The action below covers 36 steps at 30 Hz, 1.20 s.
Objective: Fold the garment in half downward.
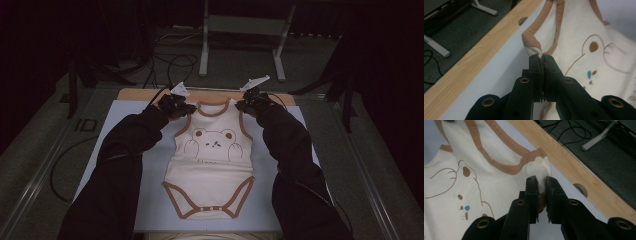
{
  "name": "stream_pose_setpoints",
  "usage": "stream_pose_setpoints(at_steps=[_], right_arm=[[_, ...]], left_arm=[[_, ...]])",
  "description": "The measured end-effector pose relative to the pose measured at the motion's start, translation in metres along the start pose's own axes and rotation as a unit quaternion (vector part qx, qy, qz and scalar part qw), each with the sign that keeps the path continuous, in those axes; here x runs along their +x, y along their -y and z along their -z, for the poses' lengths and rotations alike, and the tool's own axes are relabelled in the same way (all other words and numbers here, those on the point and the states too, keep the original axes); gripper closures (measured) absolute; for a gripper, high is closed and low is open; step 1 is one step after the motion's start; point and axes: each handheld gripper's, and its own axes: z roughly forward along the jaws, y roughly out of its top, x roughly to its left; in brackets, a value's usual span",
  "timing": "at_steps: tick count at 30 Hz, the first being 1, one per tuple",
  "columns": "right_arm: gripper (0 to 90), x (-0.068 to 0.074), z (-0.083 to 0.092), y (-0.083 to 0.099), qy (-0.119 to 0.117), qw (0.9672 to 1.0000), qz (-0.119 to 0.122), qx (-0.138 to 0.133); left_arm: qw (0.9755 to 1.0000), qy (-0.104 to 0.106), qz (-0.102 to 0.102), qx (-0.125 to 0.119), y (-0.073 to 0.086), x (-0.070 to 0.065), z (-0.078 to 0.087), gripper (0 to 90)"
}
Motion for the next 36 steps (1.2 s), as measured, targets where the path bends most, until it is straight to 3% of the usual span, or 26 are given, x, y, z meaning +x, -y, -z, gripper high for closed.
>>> stream_pose_setpoints(at_steps=[2, 13, 25, 36], right_arm=[[81.8, -0.003, -0.002, -0.004, 0.006, 1.0000, -0.003, -0.003], [81.6, -0.013, -0.017, -0.013, 0.028, 0.9995, -0.015, -0.006], [81.7, -0.004, -0.021, -0.010, 0.019, 0.9998, -0.006, -0.008], [81.7, 0.010, 0.005, -0.002, 0.013, 0.9993, 0.012, -0.032]], left_arm=[[0.9999, -0.010, -0.002, 0.001, -0.002, 0.003, -0.002, 86.9], [0.9977, -0.050, 0.044, -0.009, 0.003, 0.019, -0.005, 86.8], [0.9978, -0.041, 0.048, -0.022, 0.003, 0.015, -0.003, 86.9], [0.9983, -0.022, 0.020, -0.050, -0.002, -0.007, 0.017, 87.0]])
